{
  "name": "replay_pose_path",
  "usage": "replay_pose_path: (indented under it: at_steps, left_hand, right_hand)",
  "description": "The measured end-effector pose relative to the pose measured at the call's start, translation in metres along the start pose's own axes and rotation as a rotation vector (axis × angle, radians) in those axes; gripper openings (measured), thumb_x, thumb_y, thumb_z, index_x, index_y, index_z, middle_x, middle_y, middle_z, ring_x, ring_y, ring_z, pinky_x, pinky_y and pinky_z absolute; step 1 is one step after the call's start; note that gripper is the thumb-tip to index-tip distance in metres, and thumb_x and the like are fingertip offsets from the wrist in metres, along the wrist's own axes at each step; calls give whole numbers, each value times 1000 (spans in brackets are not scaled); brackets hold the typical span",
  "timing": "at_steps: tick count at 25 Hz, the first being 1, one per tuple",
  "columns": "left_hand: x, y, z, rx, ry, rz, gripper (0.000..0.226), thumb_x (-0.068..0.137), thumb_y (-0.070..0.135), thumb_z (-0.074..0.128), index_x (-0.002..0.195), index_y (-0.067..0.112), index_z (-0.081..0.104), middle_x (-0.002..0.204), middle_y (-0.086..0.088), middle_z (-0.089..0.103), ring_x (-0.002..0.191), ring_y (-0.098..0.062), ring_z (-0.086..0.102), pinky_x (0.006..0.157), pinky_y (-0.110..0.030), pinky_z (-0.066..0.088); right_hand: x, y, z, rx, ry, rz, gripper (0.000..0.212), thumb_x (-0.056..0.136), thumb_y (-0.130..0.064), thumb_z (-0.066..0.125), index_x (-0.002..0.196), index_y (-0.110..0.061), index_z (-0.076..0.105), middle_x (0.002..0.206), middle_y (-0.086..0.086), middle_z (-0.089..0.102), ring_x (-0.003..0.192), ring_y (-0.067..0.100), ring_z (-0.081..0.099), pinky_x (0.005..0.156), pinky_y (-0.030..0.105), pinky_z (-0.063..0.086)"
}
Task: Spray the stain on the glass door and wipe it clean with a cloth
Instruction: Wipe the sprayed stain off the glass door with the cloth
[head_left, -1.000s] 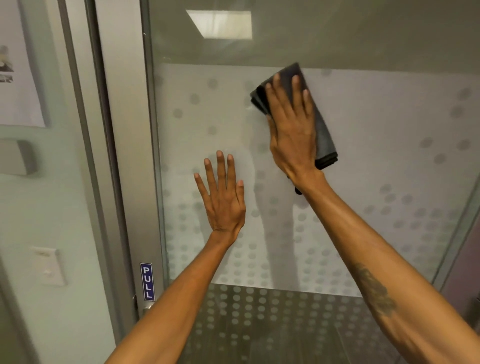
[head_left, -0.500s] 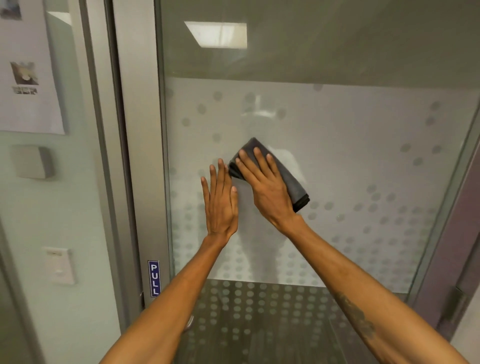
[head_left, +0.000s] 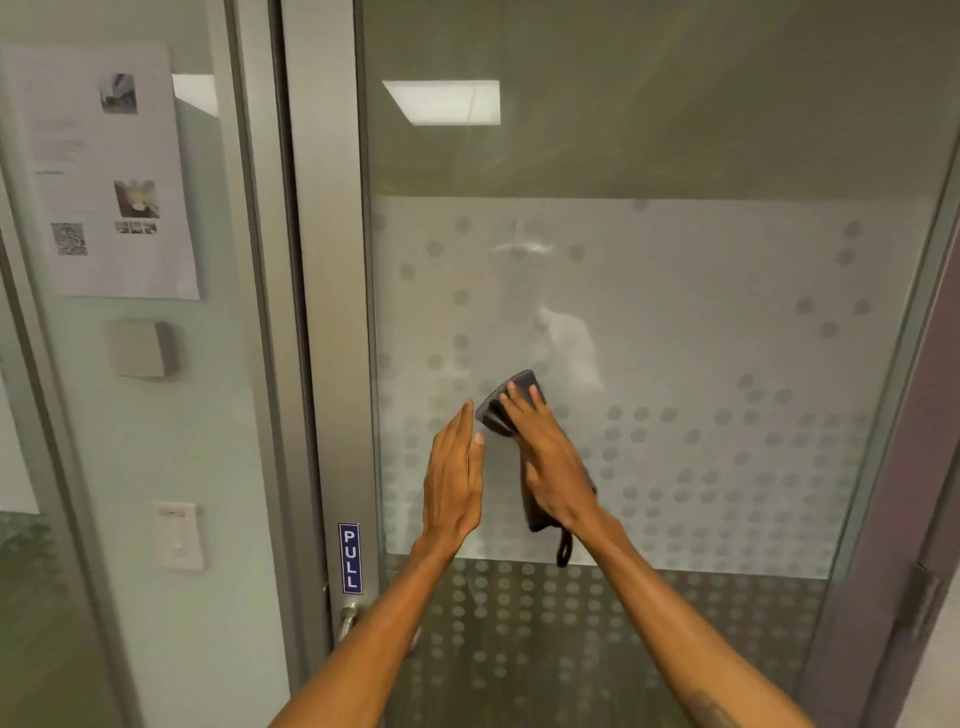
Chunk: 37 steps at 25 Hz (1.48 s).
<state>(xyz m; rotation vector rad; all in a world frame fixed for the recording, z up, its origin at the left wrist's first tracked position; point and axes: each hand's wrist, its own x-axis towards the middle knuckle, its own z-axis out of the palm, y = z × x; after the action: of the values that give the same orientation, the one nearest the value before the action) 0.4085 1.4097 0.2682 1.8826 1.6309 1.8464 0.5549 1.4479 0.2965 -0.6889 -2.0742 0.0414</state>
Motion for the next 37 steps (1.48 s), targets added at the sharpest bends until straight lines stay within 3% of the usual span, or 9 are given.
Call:
replay_pose_path:
  at_steps: [2,6,9,12,18,25,29,32,37]
  left_hand:
    - [-4,9,2,-71,-34,-41,48,107,43,28,154,35,28,152,18,40,140,-1,36,115,-26,32]
    - [1,33,10,-533,-70,-269,48,106,46,31,144,26,50,130,2,66,113,-10,65,95,-27,52]
    - [8,48,9,-798,-220,-545,45,101,52,42,127,22,64,124,-7,70,110,-18,68,92,-32,56]
    - [9,55,9,-877,-278,-614,40,94,50,58,113,18,72,116,-8,73,109,-24,69,92,-39,57]
    - [-8,54,-4,-831,-300,-514,23,93,25,67,110,9,68,99,-5,74,93,-19,70,76,-29,58]
    - [-36,44,-15,-696,-347,-389,26,90,16,71,112,3,65,98,-6,76,86,-11,72,72,-19,57]
    - [-43,40,-28,-621,-381,-331,15,90,13,71,104,10,68,98,-2,73,88,-4,68,76,-17,56]
    - [-48,35,-43,-561,-412,-302,21,88,16,73,107,9,68,107,-2,70,83,1,68,72,-15,55]
    - [-60,-1,-70,-522,-461,-312,31,90,39,69,106,12,71,105,-4,72,93,-11,66,88,-28,54]
  right_hand:
    - [-2,-17,-11,320,50,197,67,100,3,45,154,-33,30,162,-16,24,151,7,19,119,18,23]
    - [-5,-29,-31,864,186,458,48,100,-9,54,146,-24,48,142,1,58,126,20,59,105,38,51]
    - [-15,-32,-39,1296,190,512,44,99,-5,54,142,-13,51,137,15,61,120,32,63,99,41,55]
    - [-28,-37,-38,1382,173,498,45,99,-3,50,143,-10,49,139,17,59,124,33,60,105,42,50]
    - [-46,-39,-64,1217,157,584,39,92,-22,48,125,-15,68,129,11,66,120,30,58,101,44,47]
    - [-39,-59,-87,261,-200,623,53,90,-59,59,136,-32,58,127,-6,61,116,16,58,83,21,47]
    - [-38,-73,-69,42,-251,584,55,87,-63,60,129,-29,64,128,-1,67,113,18,63,93,35,53]
    - [-39,-86,-56,-37,-232,586,36,84,-61,55,95,-32,74,90,-7,75,84,14,68,81,46,59]
    - [-48,-103,-41,134,-150,587,27,93,-40,60,75,-21,68,72,-5,65,70,12,56,70,36,45]
